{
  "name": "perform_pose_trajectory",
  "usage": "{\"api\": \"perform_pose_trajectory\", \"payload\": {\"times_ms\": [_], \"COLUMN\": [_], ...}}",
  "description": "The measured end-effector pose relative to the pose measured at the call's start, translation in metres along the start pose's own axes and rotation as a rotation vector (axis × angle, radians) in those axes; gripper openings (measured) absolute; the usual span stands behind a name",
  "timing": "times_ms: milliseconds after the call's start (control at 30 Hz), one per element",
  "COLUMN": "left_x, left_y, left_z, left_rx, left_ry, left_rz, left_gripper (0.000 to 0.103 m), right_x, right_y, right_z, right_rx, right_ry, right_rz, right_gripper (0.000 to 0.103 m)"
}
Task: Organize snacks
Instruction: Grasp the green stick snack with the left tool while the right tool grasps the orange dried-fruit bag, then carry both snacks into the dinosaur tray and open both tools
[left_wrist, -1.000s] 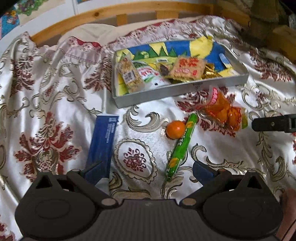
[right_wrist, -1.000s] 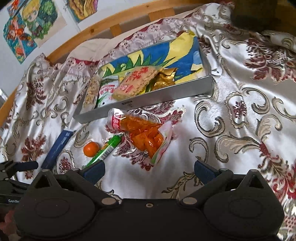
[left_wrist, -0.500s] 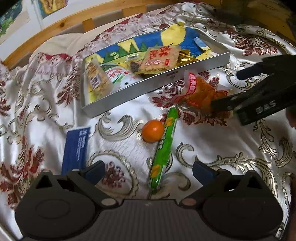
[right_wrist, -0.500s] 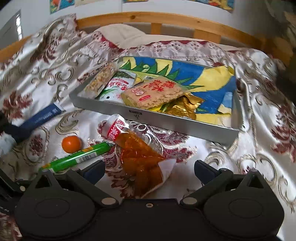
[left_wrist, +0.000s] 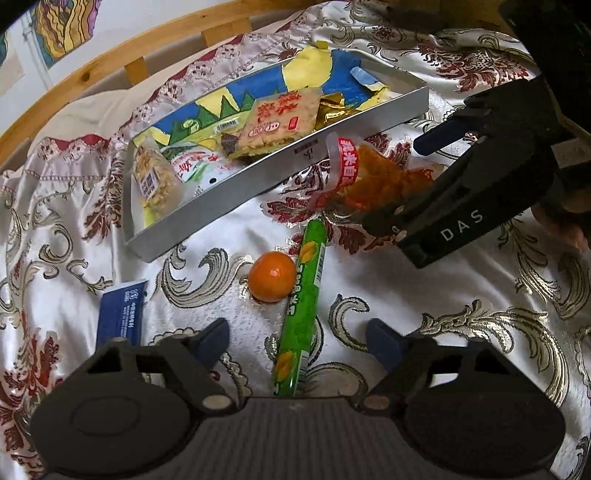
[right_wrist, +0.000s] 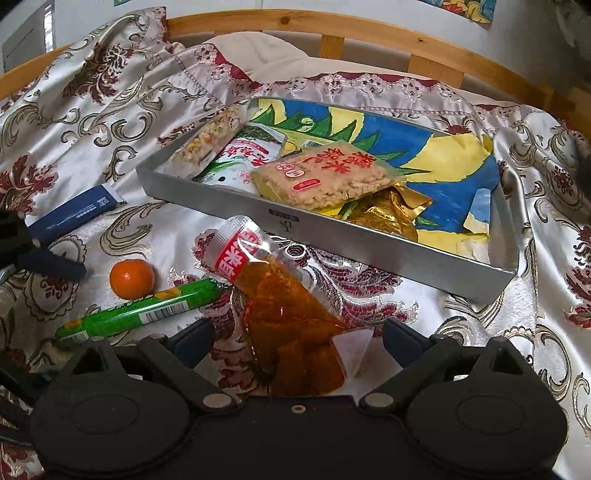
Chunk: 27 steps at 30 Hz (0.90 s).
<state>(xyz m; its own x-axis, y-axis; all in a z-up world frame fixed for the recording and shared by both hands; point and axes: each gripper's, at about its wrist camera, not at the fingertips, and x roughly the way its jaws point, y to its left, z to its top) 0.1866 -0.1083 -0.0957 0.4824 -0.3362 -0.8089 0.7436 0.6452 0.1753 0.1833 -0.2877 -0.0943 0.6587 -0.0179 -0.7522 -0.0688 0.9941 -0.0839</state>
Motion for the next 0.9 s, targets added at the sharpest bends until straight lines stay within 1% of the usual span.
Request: {"api": "perform_pose_trajectory", "payload": {"times_ms": [100,133,167,200,233,267,333,400,500,533,667,700,733,767,900], "left_x": [0.005,0.007,0.008,0.01,0.011,0.012,0.012,0.012,0.013,0.014,0.022,0.023,0.023,0.023,0.022], "left_y": [0.003,0.004,0.004,0.006,0.008,0.01,0.016,0.02,0.025,0.026,0.022,0.022,0.022,0.023,0.035], "left_z": [0.001,0.002,0.002,0.002,0.003,0.004,0.005,0.006,0.007,0.008,0.011,0.012,0.013,0.014,0.015], "left_rx": [-0.018,-0.018,-0.014,-0.015,-0.025,-0.04,-0.075,-0.108,-0.144,-0.146,-0.118,-0.11,-0.113,-0.124,-0.215], "left_ry": [0.009,0.01,0.009,0.01,0.01,0.012,0.019,0.021,0.026,0.027,0.039,0.046,0.052,0.058,0.086], "left_rz": [-0.016,-0.025,-0.038,-0.055,-0.071,-0.084,-0.107,-0.122,-0.141,-0.144,-0.14,-0.14,-0.141,-0.141,-0.186], "left_gripper": [0.066,0.057,0.05,0.047,0.043,0.037,0.033,0.03,0.029,0.029,0.029,0.029,0.027,0.023,0.021], "right_x": [0.005,0.006,0.007,0.008,0.009,0.009,0.009,0.008,0.009,0.01,0.014,0.015,0.016,0.016,0.012], "right_y": [0.001,0.002,0.003,0.004,0.004,0.003,0.002,0.002,0.003,0.004,0.006,0.008,0.01,0.011,0.015], "right_z": [0.001,0.001,0.001,0.001,0.001,0.001,0.0,0.001,0.001,0.0,-0.003,-0.004,-0.004,-0.004,-0.001], "right_rx": [0.001,-0.002,-0.007,-0.014,-0.022,-0.026,-0.026,-0.034,-0.035,-0.035,-0.039,-0.05,-0.063,-0.072,-0.089], "right_ry": [0.009,0.011,0.011,0.009,0.009,0.01,0.008,0.008,0.009,0.009,0.03,0.034,0.037,0.041,0.049], "right_rz": [-0.001,-0.002,-0.008,-0.015,-0.025,-0.025,-0.019,-0.014,-0.015,-0.016,-0.025,-0.03,-0.039,-0.052,-0.069], "right_gripper": [0.094,0.093,0.088,0.086,0.081,0.08,0.079,0.078,0.08,0.083,0.084,0.083,0.08,0.077,0.073]}}
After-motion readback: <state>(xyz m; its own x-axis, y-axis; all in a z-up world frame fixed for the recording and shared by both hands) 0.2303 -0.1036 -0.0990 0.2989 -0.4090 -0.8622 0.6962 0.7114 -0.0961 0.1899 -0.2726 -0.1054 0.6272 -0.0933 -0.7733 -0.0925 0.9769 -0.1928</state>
